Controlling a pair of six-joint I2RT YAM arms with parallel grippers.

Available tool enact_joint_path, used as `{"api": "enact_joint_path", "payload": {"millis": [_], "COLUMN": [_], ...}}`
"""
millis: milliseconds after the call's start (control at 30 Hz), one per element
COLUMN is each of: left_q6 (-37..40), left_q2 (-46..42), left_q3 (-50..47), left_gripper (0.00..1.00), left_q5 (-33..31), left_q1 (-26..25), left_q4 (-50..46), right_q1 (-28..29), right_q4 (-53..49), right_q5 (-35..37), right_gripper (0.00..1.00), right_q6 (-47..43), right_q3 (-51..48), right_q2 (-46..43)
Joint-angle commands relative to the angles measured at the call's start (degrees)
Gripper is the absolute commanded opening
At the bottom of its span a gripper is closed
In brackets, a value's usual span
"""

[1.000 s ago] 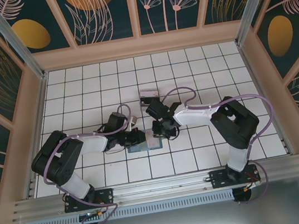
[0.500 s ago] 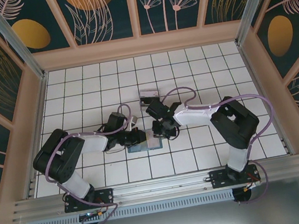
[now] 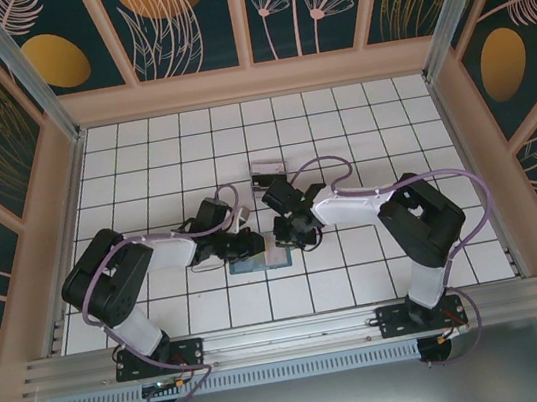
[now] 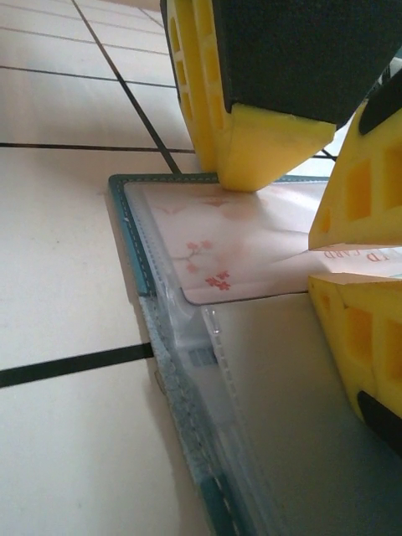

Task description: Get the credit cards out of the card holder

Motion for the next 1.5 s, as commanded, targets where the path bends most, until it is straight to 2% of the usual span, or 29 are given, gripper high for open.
{"api": "enact_joint_path", "payload": {"millis": [0, 200, 400, 767, 1067, 1300, 1467], "left_q6": [2.8, 2.5, 0.0, -1.1, -0.8, 1.8, 1.2], "left_q2": [-0.2, -1.0, 0.2, 3.5, 4.5, 4.5, 3.1], "left_q3": [-0.3, 0.2, -0.9, -1.5, -1.4, 0.4, 0.3], "left_gripper": [0.19, 0.19, 0.19, 0.18, 0.19, 0.22, 0.20], "left_q5": [-9.0, -8.7, -3.6, -0.3, -0.3, -6.0, -3.6], "left_q1": [0.4, 0.3, 0.4, 0.4, 0.4, 0.4, 0.4], "left_q4": [-10.2, -10.7, -5.2, -1.0, -1.2, -8.7, -7.0], "right_q1": [1.4, 1.4, 1.4, 1.4, 1.5, 1.6, 1.6], "right_q4": [-1.4, -1.7, -1.6, -1.3, -1.2, -1.4, -1.2], "right_q5": [0.3, 0.4, 0.4, 0.1, 0.2, 0.3, 0.1], "right_gripper": [0.21, 0.21, 0.21, 0.21, 0.21, 0.21, 0.20], "right_q6": [-0.2, -0.4, -0.4, -0.4, -0.3, -0.2, -0.2], "right_q3": [-2.1, -1.7, -1.6, -1.8, -2.0, -1.9, -1.7], "right_q2": [4.9, 5.0, 5.0, 5.0, 4.9, 4.6, 4.7]}}
